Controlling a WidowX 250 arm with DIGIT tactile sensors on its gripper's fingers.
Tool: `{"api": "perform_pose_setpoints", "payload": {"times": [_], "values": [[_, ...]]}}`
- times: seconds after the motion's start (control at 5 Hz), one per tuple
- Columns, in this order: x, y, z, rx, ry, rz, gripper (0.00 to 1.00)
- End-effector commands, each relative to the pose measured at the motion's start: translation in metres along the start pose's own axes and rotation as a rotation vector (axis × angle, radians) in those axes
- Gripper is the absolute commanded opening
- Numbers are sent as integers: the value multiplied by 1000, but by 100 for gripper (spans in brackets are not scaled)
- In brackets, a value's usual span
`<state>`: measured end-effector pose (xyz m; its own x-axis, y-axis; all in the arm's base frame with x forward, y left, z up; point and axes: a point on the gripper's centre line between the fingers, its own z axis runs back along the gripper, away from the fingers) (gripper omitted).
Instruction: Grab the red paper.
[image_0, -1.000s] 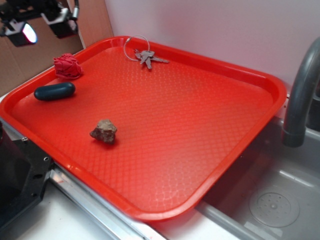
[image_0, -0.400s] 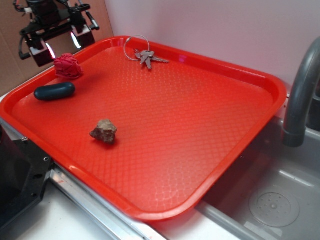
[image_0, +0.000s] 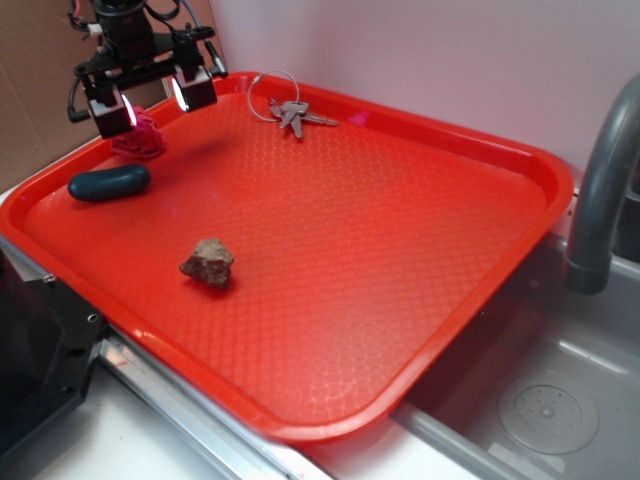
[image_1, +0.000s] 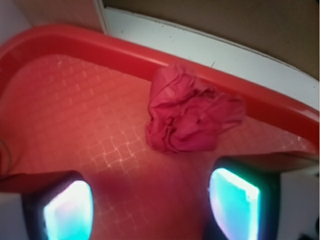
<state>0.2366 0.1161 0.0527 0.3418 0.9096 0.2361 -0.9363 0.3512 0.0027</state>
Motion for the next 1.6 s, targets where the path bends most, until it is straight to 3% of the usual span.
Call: {"api": "perform_pose_setpoints", "payload": {"times": [0.0, 0.4, 1.4], "values": [[5, -9, -5, 16, -5, -35, 100], [18, -12, -29, 59, 33, -70, 100], [3, 33, -2, 38, 17, -46, 100]]}}
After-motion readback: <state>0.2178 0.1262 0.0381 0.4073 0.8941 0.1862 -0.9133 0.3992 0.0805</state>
